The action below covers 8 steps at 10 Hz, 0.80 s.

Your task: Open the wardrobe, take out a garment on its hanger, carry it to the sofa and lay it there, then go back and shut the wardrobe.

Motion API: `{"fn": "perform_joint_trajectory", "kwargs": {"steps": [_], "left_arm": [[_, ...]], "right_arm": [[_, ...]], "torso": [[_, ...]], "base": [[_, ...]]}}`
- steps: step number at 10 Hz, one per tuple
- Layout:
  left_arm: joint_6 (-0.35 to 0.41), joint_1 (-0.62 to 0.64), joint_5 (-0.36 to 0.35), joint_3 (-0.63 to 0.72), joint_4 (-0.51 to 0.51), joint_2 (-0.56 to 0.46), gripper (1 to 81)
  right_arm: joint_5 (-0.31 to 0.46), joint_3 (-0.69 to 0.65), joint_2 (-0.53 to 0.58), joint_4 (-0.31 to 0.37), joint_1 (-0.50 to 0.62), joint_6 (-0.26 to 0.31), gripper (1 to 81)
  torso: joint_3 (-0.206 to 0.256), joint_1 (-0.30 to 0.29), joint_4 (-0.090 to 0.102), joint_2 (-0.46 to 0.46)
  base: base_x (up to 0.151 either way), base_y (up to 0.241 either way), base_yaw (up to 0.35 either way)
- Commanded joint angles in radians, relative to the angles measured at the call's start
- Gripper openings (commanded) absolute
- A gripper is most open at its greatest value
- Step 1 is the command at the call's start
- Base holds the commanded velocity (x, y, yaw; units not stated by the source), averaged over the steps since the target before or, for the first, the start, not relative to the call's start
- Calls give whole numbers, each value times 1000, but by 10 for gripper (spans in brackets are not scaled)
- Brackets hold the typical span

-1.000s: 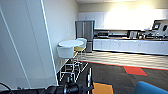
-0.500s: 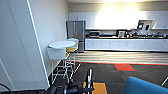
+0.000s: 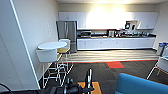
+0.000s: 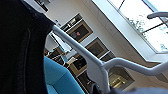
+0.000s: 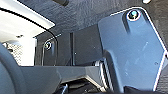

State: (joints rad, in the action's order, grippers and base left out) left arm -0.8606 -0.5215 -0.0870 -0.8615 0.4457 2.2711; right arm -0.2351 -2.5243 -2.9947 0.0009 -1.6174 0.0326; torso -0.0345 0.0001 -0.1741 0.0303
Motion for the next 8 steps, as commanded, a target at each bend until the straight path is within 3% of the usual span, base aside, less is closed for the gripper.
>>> {"fn": "perform_joint_trajectory", "kwargs": {"steps": [1,8], "left_arm": [[17,136,-43,47,33,-11,10],[17,133,-42,50,42,-16,10]], "right_arm": [[53,4,-12,-19,40,1,811],[54,0,-17,-18,40,4,811]], "torso": [[0,0,0,0],[0,0,0,0]], "base": [[0,0,-250],[0,0,-250]]}}
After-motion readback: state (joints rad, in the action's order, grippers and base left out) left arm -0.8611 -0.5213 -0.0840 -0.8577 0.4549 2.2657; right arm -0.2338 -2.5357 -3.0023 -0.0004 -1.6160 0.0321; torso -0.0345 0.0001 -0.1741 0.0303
